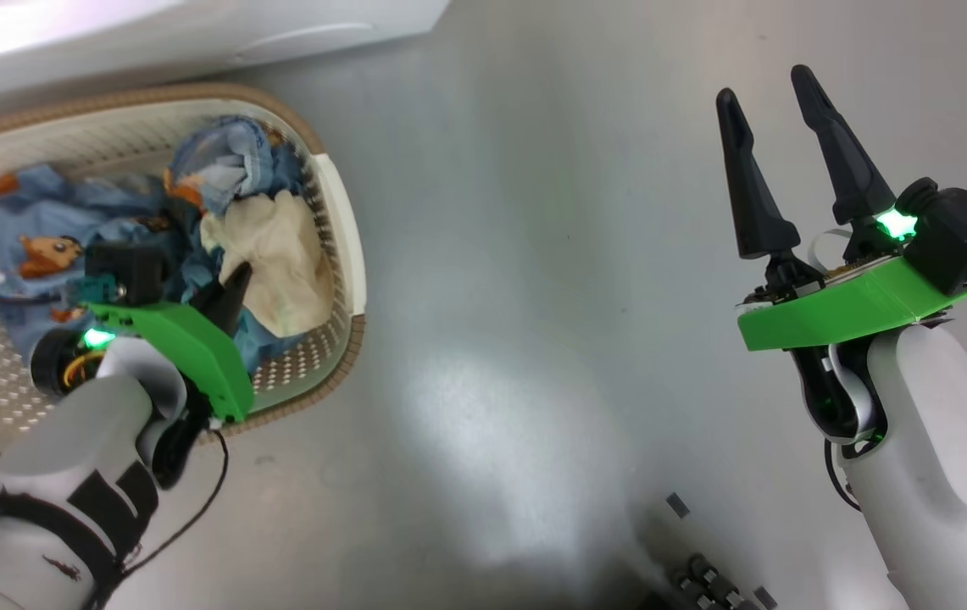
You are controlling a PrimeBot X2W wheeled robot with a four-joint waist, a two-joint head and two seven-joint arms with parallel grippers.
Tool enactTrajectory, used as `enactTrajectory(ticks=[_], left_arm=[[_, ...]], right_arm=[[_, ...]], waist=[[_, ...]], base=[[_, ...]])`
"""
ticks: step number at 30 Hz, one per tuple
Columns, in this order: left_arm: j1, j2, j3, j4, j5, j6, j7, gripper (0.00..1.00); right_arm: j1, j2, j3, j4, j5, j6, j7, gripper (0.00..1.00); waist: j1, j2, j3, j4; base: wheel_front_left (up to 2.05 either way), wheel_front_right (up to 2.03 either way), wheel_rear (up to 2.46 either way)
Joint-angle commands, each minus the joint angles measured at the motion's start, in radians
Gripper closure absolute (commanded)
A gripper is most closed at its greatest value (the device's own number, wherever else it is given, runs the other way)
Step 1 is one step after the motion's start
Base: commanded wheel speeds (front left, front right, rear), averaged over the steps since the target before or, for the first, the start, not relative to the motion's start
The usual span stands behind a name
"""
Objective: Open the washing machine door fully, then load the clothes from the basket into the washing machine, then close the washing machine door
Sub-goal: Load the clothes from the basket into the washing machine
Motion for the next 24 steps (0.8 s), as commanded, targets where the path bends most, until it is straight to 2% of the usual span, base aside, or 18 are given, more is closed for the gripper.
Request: enactTrajectory(ticks=[1, 9, 15, 24], left_arm=[[0.03, 0.015, 0.015, -0.009, -0.01, -0.002, -0.019, 1.0], [0.07, 0.011, 0.055, -0.025, 0.001, -0.002, -0.05, 1.0], [0.133, 0.015, 0.21, -0.061, 0.115, -0.002, -0.051, 1.0], [0.291, 0.007, 0.503, -0.155, 0.348, -0.002, -0.051, 1.0]], right_arm=[[0.048, -0.011, 0.007, -0.015, -0.001, 0.004, -0.008, 0.0], [0.071, -0.03, -0.001, 0.001, 0.006, 0.004, -0.008, 0.0], [0.108, -0.042, -0.009, 0.016, 0.011, 0.004, -0.008, 0.0], [0.173, -0.065, -0.016, 0.038, 0.021, 0.004, -0.008, 0.0]], waist=[[-0.0001, -0.0001, -0.04, 0.027], [-0.0001, -0.0001, -0.146, 0.079], [-0.0001, -0.0001, -0.233, 0.115], [-0.0001, -0.0001, -0.366, 0.152]], base=[[0.0, 0.0, 0.0], [0.0, 0.0, 0.0], [0.0, 0.0, 0.0], [0.0, 0.0, 0.0]])
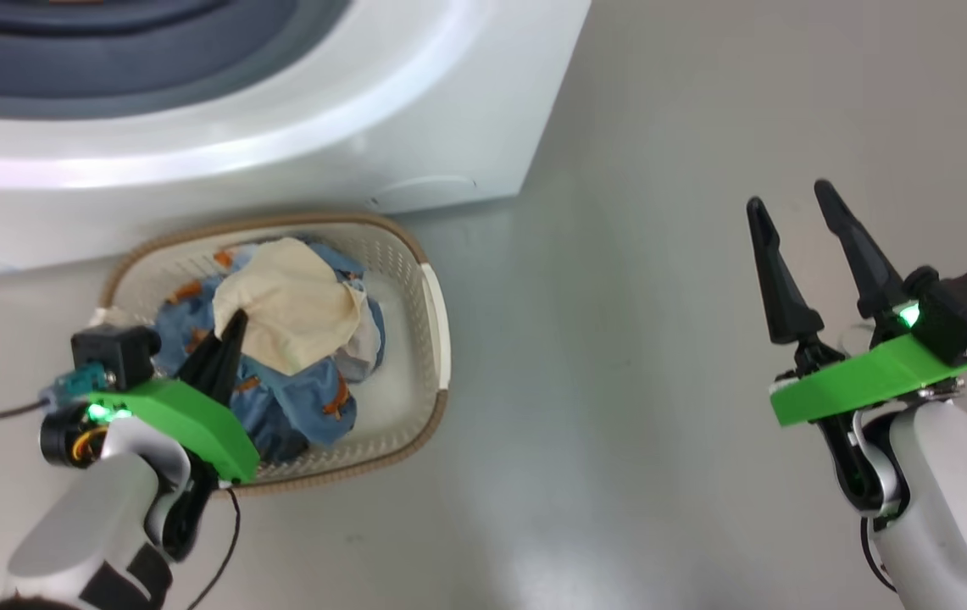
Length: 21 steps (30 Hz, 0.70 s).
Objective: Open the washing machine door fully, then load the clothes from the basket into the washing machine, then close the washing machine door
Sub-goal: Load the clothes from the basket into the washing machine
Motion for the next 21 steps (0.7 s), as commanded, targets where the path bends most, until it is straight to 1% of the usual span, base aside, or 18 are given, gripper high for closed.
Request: enactTrajectory(ticks=[1, 7, 9, 10, 11, 17, 18, 21], left_arm=[[0.042, 0.023, 0.086, -0.037, 0.053, -0.002, -0.011, 1.0], [0.148, -0.012, 0.264, -0.117, 0.197, -0.002, -0.011, 1.0], [0.181, -0.025, 0.313, -0.147, 0.242, -0.002, -0.011, 1.0], [0.181, -0.025, 0.313, -0.147, 0.242, -0.002, -0.011, 1.0], [0.21, -0.036, 0.359, -0.178, 0.284, -0.002, -0.011, 1.0], [0.296, -0.061, 0.484, -0.282, 0.4, -0.002, -0.011, 1.0], [0.296, -0.061, 0.484, -0.282, 0.4, -0.002, -0.011, 1.0], [0.342, -0.07, 0.541, -0.342, 0.452, -0.002, -0.011, 1.0]], right_arm=[[0.043, -0.015, 0.01, -0.014, 0.011, 0.004, -0.008, 0.0], [0.089, -0.024, 0.004, -0.001, 0.015, 0.004, -0.008, 0.0], [0.105, -0.025, 0.002, 0.003, 0.015, 0.004, -0.008, 0.0], [0.105, -0.025, 0.002, 0.003, 0.015, 0.004, -0.008, 0.0], [0.119, -0.025, 0.001, 0.005, 0.015, 0.004, -0.008, 0.0], [0.155, -0.029, 0.001, 0.011, 0.018, 0.004, -0.008, 0.0], [0.155, -0.029, 0.001, 0.011, 0.018, 0.004, -0.008, 0.0], [0.175, -0.033, -0.001, 0.013, 0.021, 0.004, -0.008, 0.0]], waist=[[0.0, 0.0, -0.089, 0.042], [0.0, 0.0, -0.164, 0.063], [0.0, 0.0, -0.186, 0.069], [0.0, 0.0, -0.186, 0.069], [0.0, 0.0, -0.205, 0.075], [0.0, 0.0, -0.258, 0.088], [0.0, 0.0, -0.258, 0.088], [0.0, 0.0, -0.284, 0.095]], base=[[0.0, 0.0, 0.0], [0.0, 0.0, 0.0], [0.0, 0.0, 0.0], [0.0, 0.0, 0.0], [0.0, 0.0, 0.0], [0.0, 0.0, 0.0], [0.0, 0.0, 0.0], [0.0, 0.0, 0.0]])
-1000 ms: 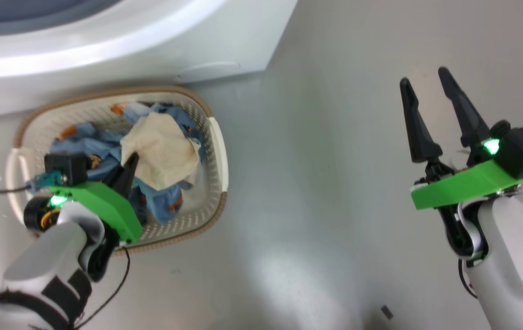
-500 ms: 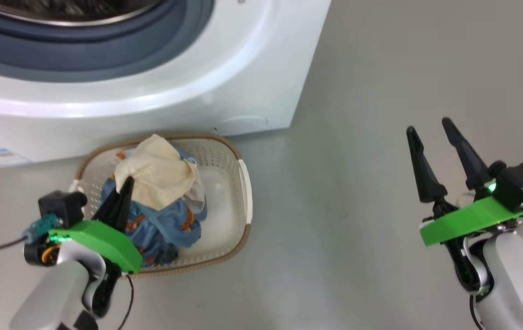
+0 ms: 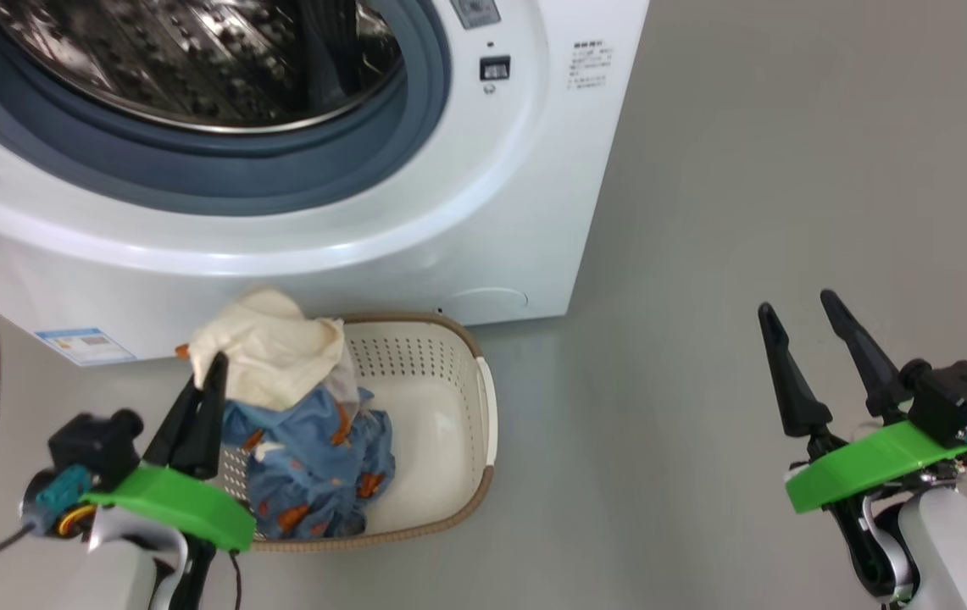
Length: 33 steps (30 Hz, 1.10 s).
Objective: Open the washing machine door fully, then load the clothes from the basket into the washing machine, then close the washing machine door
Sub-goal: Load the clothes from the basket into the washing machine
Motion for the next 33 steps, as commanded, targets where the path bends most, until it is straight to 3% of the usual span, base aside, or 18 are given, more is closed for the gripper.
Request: enactTrajectory(ticks=[1, 18, 26, 33], left_arm=[[0.009, 0.027, 0.049, -0.036, 0.016, -0.002, -0.01, 1.0], [0.234, -0.033, 0.271, -0.278, 0.192, -0.002, -0.01, 1.0], [0.277, -0.058, 0.31, -0.333, 0.227, -0.002, -0.01, 1.0], [0.222, -0.063, 0.316, -0.338, 0.235, -0.002, -0.01, 1.0]], right_arm=[[0.017, -0.016, 0.013, -0.02, 0.014, 0.004, -0.008, 0.0], [0.113, -0.035, -0.022, -0.027, 0.016, 0.004, -0.008, 0.0], [0.132, -0.032, -0.038, -0.035, 0.014, 0.004, -0.008, 0.0], [0.105, -0.024, -0.034, -0.044, 0.009, 0.004, -0.008, 0.0]], waist=[[0.0, -0.0001, -0.032, 0.016], [0.0, -0.0001, -0.116, 0.036], [0.0, -0.0001, -0.112, 0.034], [0.0, -0.0001, -0.056, 0.02]], base=[[0.0, 0.0, 0.0], [0.0, 0.0, 0.0], [0.0, 0.0, 0.0], [0.0, 0.0, 0.0]])
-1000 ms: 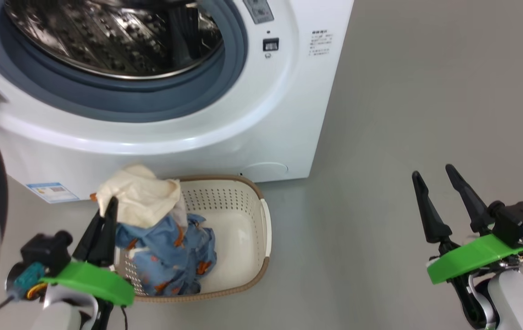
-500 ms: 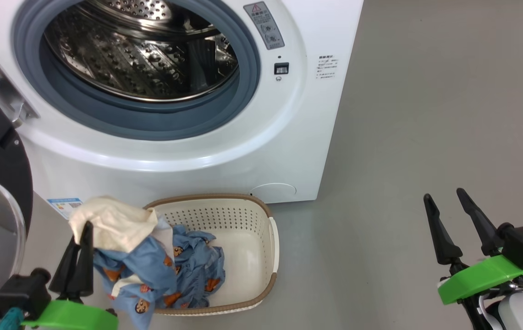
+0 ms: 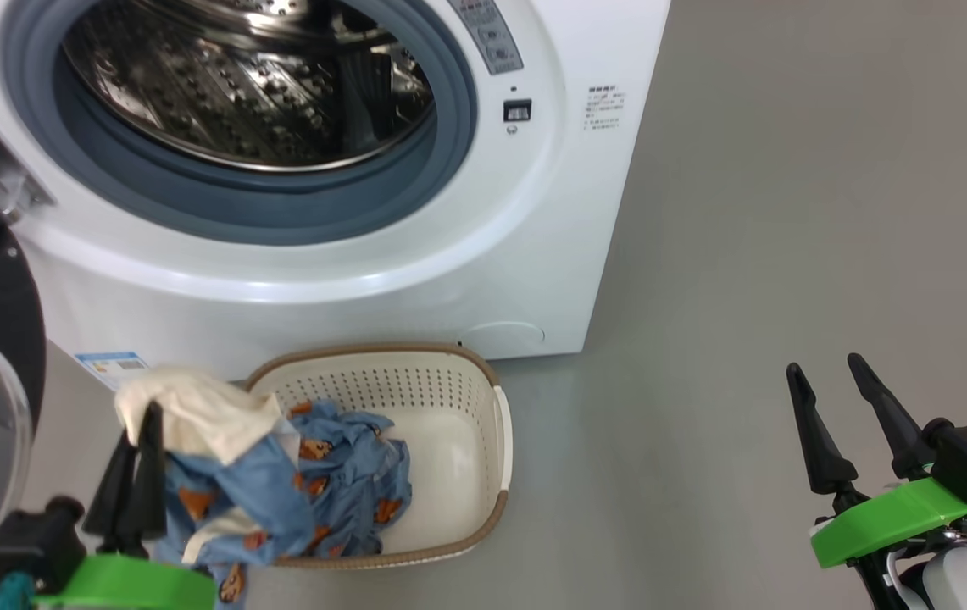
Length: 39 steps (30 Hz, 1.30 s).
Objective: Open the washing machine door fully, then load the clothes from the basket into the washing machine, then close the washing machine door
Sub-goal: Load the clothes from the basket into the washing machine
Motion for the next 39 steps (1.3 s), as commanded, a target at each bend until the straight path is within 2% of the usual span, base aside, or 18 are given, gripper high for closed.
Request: enactTrajectory(ticks=[1, 7, 19, 28, 39], left_arm=[[-0.068, 0.024, 0.038, -0.024, 0.013, -0.002, -0.009, 1.0], [-0.176, 0.032, 0.036, 0.02, 0.004, -0.002, -0.009, 1.0], [-0.528, 0.052, 0.031, 0.204, 0.012, -0.002, -0.009, 1.0], [-0.788, 0.077, 0.028, 0.418, 0.022, -0.002, -0.009, 1.0], [-1.012, 0.097, 0.014, 0.692, 0.068, 0.004, -0.009, 1.0]], right_arm=[[-0.029, -0.011, 0.016, -0.028, 0.007, 0.004, -0.008, 0.0], [-0.063, 0.001, 0.017, -0.031, 0.005, 0.004, -0.008, 0.0], [-0.149, 0.01, 0.019, -0.039, 0.001, 0.004, -0.008, 0.0], [-0.202, 0.014, 0.044, -0.043, -0.002, 0.004, -0.008, 0.0], [-0.248, 0.036, 0.097, -0.036, -0.002, 0.004, -0.008, 0.0]], waist=[[0.0, 0.0, 0.033, -0.011], [0.0, 0.0, 0.091, -0.026], [0.0, 0.0, 0.216, -0.068], [0.0, 0.0, 0.286, -0.103], [0.0, 0.0, 0.341, -0.155]], base=[[0.0, 0.0, 0.0], [0.0, 0.0, 0.0], [0.0, 0.0, 0.0], [0.0, 0.0, 0.0], [0.0, 0.0, 0.0]])
